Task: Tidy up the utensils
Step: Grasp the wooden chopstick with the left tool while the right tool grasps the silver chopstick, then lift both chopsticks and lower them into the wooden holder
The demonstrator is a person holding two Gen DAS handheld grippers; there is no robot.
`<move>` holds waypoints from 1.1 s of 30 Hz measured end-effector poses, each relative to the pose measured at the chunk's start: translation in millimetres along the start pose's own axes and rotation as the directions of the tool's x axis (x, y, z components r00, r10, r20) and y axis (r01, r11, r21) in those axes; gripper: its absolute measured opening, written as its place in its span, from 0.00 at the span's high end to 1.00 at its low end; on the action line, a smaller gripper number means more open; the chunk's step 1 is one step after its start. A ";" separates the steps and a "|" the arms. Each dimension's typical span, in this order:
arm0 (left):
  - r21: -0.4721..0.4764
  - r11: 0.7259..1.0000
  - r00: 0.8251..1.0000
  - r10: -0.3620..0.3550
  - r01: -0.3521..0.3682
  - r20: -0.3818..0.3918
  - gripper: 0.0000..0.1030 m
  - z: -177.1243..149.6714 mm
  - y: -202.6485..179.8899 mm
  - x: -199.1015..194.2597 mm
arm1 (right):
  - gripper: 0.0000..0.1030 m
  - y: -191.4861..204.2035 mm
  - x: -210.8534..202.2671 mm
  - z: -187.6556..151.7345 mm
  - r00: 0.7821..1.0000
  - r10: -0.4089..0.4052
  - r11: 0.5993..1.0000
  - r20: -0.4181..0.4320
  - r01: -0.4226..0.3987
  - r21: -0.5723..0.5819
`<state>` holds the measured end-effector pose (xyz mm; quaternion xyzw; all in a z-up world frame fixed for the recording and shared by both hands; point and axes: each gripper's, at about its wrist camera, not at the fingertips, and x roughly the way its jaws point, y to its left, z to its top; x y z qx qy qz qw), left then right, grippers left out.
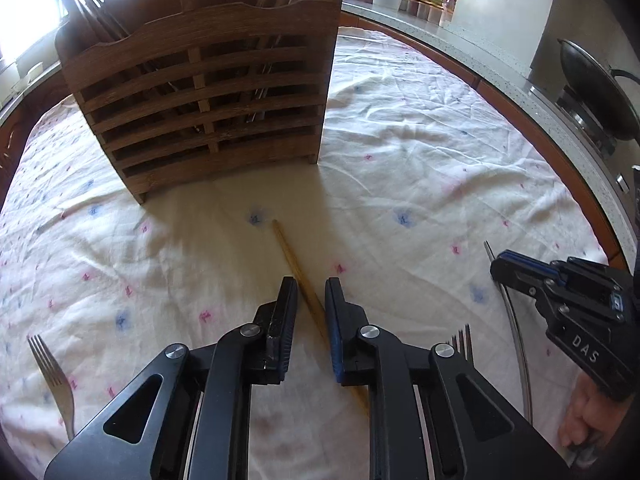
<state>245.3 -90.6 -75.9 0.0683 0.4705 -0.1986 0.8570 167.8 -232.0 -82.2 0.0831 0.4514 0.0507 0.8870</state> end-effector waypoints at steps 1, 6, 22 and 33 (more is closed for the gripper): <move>-0.003 1.000 1.000 -0.009 0.009 -0.005 0.87 -3.0 1.4 -2.9 | 0.94 0.9 -0.3 -0.5 1.000 0.001 1.000 0.000 -0.001 -0.005; -0.063 0.998 0.999 -0.003 0.001 -0.035 0.75 -7.4 12.3 -10.3 | 0.93 2.1 0.5 0.5 1.000 0.007 1.000 -0.009 -0.007 -0.004; 0.005 1.000 1.000 0.023 -0.023 -0.004 0.95 0.0 -0.9 -9.4 | 0.96 8.4 -4.1 5.6 0.999 0.041 0.999 0.020 -0.040 -0.025; -0.052 0.998 0.989 -0.038 0.046 0.143 0.95 -19.3 11.1 -87.7 | 0.96 19.3 -53.7 15.1 0.986 0.107 0.994 0.124 -0.105 -0.027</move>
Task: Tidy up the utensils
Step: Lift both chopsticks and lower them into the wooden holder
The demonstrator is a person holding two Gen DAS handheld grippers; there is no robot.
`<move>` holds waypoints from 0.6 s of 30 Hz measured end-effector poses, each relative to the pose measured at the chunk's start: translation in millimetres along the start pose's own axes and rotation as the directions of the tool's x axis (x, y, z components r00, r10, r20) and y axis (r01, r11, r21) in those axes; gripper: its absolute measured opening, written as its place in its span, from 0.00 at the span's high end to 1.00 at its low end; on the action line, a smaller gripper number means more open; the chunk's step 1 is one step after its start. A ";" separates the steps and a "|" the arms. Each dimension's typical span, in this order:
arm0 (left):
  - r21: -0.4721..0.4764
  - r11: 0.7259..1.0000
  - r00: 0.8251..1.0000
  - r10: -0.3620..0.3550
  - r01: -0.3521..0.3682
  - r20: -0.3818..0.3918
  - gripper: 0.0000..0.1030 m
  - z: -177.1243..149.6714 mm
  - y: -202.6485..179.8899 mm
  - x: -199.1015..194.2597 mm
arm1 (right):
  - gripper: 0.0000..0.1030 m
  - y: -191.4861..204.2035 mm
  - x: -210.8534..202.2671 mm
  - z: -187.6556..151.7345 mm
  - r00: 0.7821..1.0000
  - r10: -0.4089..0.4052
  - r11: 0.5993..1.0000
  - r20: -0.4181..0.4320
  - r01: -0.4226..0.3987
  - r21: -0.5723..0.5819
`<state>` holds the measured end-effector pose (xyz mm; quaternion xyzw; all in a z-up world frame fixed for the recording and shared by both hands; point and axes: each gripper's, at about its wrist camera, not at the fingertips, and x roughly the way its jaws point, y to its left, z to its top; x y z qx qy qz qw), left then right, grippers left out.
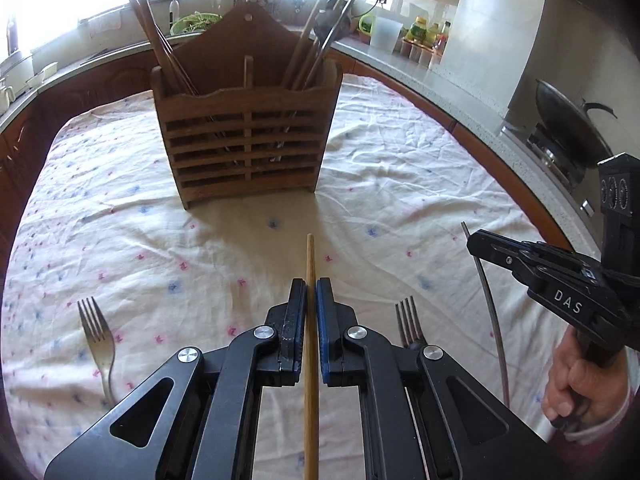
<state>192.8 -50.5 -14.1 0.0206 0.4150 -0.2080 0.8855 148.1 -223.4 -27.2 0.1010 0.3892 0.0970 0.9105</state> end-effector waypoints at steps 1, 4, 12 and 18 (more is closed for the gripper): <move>-0.005 1.000 1.000 -0.004 0.005 0.016 0.95 -0.2 1.7 -9.2 | 0.96 2.0 -4.9 2.8 1.000 0.002 1.000 0.012 -0.002 -0.003; -0.024 0.999 0.997 -0.022 0.024 0.070 0.95 -0.1 5.5 -35.2 | 0.96 8.7 -22.1 10.3 0.998 0.018 1.000 0.056 -0.017 -0.014; -0.060 0.997 0.983 -0.031 0.043 0.180 0.95 -1.3 16.1 -82.3 | 0.97 23.7 -65.9 31.0 0.983 0.072 0.997 0.168 -0.068 -0.031; -0.077 0.996 0.975 -0.020 0.038 0.222 0.95 -3.7 23.0 -98.0 | 0.97 29.0 -81.3 40.3 0.973 0.082 0.996 0.215 -0.074 -0.046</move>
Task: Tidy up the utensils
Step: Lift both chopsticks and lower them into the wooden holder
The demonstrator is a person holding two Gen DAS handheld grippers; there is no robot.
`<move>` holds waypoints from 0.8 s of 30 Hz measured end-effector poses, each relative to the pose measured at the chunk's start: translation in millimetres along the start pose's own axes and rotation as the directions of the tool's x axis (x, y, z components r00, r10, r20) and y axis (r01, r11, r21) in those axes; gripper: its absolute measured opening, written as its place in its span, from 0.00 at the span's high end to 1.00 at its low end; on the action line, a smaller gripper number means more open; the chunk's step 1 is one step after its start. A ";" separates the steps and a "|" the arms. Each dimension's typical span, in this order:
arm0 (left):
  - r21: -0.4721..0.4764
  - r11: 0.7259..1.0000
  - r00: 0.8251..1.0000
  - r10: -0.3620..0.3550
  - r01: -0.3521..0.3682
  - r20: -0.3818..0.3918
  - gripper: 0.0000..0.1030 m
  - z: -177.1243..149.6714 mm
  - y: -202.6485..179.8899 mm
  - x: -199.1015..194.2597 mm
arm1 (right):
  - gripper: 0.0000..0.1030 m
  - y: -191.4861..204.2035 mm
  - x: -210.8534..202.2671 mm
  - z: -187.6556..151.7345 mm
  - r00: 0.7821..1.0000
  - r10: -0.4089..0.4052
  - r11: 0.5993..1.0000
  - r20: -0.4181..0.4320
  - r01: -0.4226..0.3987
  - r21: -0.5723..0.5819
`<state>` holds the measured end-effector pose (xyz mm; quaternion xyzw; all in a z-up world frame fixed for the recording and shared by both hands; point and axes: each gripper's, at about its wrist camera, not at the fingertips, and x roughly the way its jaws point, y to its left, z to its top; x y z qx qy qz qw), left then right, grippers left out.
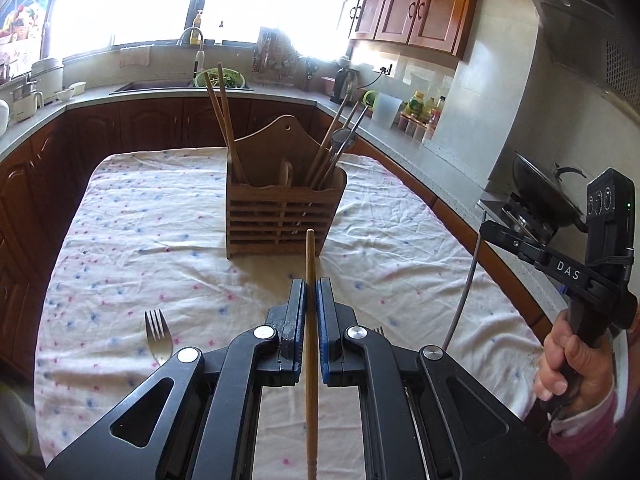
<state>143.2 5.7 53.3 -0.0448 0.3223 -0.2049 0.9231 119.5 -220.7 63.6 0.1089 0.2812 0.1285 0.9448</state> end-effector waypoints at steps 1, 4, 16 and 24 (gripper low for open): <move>-0.002 1.000 1.000 0.002 -0.002 0.007 0.95 0.2 0.7 -2.3 | 0.97 0.9 -1.4 1.3 1.000 0.000 1.000 0.004 0.000 -0.003; -0.009 1.000 1.000 0.008 -0.008 0.022 0.95 1.1 3.1 -6.3 | 0.97 2.4 -2.9 4.8 1.000 0.004 1.000 0.014 -0.004 -0.008; -0.019 0.999 0.995 0.033 -0.031 0.093 0.95 15.5 10.4 -22.7 | 0.97 8.9 -9.8 21.9 0.998 0.010 1.000 0.065 -0.009 -0.028; -0.038 0.998 0.989 0.051 -0.046 0.136 0.95 28.3 16.8 -28.3 | 0.97 13.6 -7.1 34.4 0.996 0.019 0.999 0.087 -0.015 -0.040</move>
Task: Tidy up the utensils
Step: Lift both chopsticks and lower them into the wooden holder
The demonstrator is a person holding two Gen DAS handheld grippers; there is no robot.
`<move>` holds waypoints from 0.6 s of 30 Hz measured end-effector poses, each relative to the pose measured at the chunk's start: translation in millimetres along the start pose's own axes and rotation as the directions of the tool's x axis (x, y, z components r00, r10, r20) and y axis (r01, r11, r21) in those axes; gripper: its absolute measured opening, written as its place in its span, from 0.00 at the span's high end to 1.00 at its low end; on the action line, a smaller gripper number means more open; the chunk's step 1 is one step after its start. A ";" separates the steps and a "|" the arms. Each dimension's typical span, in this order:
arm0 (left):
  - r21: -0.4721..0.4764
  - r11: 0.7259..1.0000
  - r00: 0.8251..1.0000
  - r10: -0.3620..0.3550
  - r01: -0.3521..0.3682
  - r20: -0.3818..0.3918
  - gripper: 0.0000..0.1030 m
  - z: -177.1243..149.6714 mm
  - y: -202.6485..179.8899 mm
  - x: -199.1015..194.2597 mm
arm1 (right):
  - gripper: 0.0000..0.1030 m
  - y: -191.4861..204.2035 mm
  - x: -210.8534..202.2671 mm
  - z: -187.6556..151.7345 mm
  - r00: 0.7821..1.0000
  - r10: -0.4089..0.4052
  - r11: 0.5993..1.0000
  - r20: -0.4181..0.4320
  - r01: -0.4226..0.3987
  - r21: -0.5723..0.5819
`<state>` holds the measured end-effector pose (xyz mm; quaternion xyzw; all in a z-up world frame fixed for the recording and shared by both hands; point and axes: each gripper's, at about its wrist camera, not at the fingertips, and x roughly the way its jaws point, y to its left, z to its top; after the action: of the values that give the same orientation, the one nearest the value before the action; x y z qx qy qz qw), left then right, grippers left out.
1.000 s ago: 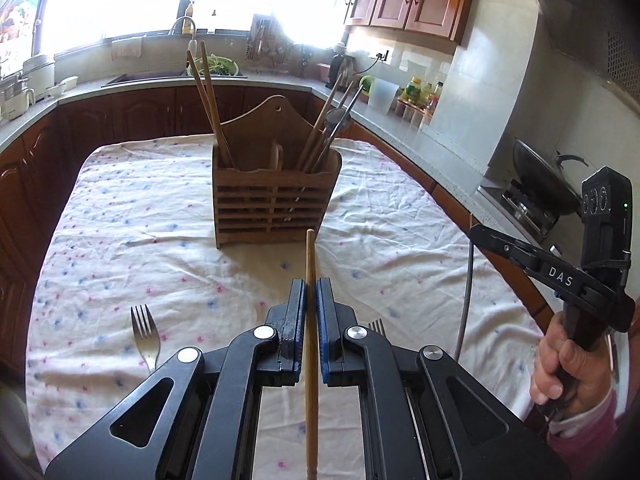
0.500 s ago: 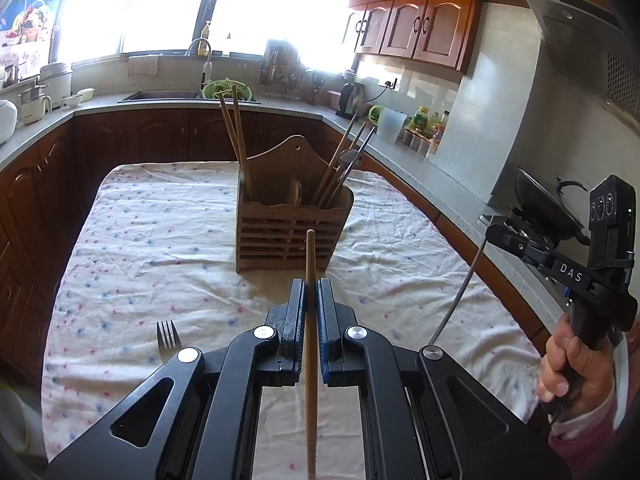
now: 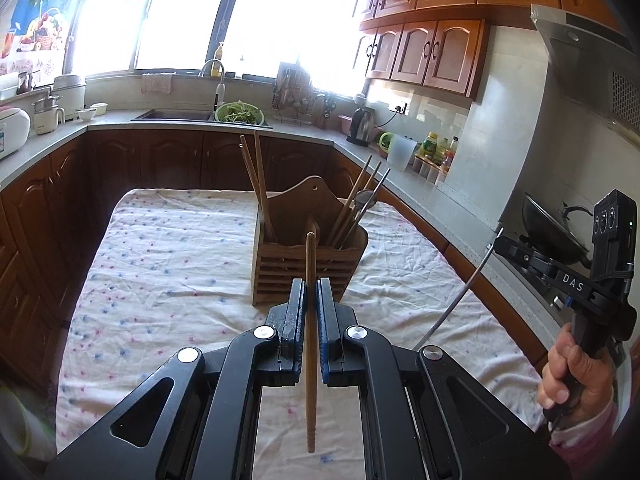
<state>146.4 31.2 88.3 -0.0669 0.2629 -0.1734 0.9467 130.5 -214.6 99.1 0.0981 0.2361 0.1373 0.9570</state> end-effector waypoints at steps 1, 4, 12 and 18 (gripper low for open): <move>-0.001 1.000 1.000 0.002 -0.002 0.007 0.95 2.5 0.5 -0.7 | 0.97 0.7 0.7 2.1 1.000 0.003 1.000 0.003 -0.003 -0.003; -0.002 1.000 0.999 0.008 -0.007 0.032 0.95 11.6 2.6 -2.2 | 0.97 2.4 2.8 10.4 1.000 0.006 1.000 0.014 -0.006 -0.012; 0.001 1.000 0.996 0.023 -0.023 0.092 0.95 39.3 7.3 -0.4 | 0.97 7.5 6.2 37.1 0.998 0.010 0.999 0.061 -0.008 -0.031; 0.006 0.999 0.987 0.034 -0.035 0.155 0.95 68.9 8.9 4.8 | 0.97 4.7 11.3 63.0 0.994 0.019 1.000 0.111 -0.017 -0.018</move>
<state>188.7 40.2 142.9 -0.0715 0.1890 -0.1525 0.9674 169.2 -214.4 150.3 0.0994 0.1805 0.1423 0.9681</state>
